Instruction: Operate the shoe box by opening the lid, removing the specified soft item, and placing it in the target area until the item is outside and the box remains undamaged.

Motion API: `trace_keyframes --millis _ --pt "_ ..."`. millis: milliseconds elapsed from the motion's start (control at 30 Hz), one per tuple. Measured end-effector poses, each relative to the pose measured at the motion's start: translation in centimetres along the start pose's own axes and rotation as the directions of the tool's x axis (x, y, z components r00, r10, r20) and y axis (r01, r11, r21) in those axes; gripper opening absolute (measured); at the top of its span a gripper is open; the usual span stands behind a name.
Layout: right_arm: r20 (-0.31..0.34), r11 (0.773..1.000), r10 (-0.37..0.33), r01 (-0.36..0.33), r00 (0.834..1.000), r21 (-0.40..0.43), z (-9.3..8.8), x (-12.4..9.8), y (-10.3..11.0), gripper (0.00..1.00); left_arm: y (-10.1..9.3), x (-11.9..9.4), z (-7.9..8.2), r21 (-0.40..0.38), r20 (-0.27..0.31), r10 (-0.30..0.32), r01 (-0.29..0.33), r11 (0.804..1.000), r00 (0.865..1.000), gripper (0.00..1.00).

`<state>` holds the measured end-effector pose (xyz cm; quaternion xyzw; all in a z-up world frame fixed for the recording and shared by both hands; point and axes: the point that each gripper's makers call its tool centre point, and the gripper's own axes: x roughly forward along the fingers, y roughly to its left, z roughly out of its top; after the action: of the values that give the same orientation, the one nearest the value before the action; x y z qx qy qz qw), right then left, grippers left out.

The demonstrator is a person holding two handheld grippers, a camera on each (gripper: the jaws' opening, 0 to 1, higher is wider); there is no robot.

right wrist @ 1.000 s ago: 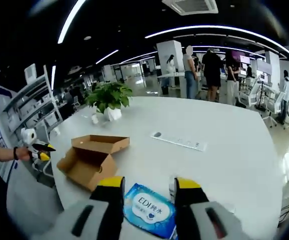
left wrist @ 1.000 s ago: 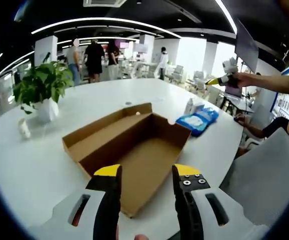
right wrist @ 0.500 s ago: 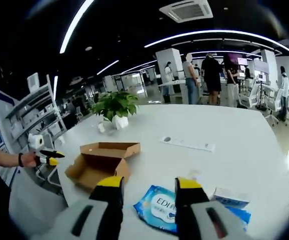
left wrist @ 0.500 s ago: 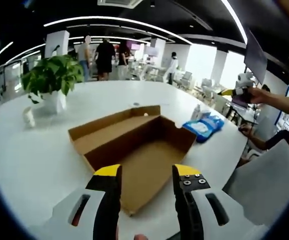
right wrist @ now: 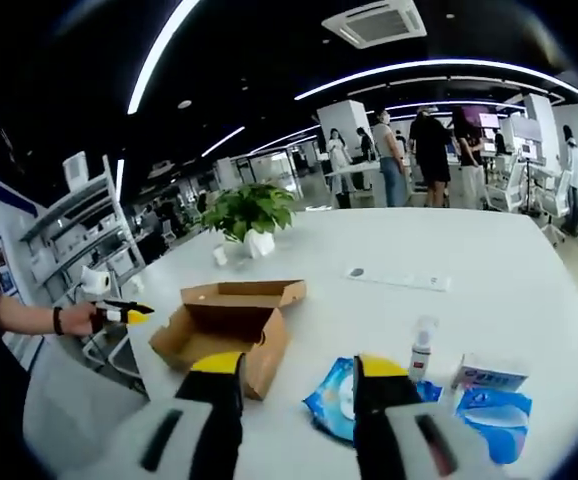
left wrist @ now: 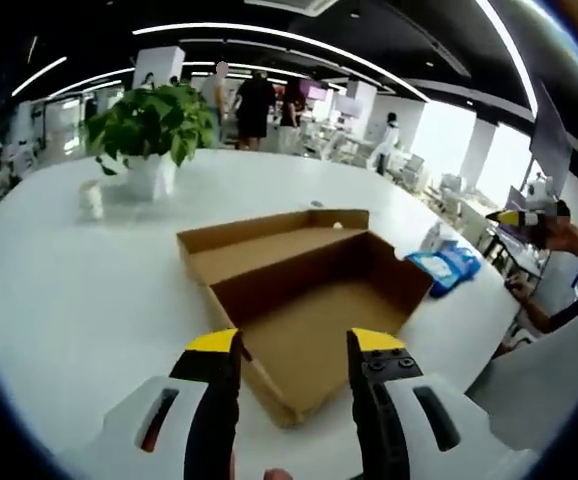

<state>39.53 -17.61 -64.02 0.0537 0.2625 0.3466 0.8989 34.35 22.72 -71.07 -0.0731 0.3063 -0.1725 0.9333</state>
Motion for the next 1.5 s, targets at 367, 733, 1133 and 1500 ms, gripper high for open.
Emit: trace_keyframes --millis 367,733,1133,1500 --pt "-0.028 1.0 0.03 -0.03 0.999 0.0 -1.6 0.4 2.5 0.42 0.8 1.0 -0.7 -0.057 -0.012 0.064 -0.065 0.996 0.998 0.43" --pt "-0.037 0.999 0.034 -0.033 0.999 0.008 -2.6 0.3 2.7 0.41 2.0 1.5 -3.3 -0.096 -0.11 0.126 -0.137 0.986 0.986 0.43" --pt "-0.073 0.998 0.052 -0.05 0.996 0.037 -5.1 0.6 3.7 0.42 2.1 3.2 -5.3 -0.174 -0.191 0.152 -0.186 0.967 0.97 0.39" --pt "-0.084 0.997 0.054 -0.05 0.995 0.058 -5.7 0.6 3.8 0.42 2.1 4.5 -5.4 -0.129 -0.231 0.21 -0.244 0.961 0.95 0.3"
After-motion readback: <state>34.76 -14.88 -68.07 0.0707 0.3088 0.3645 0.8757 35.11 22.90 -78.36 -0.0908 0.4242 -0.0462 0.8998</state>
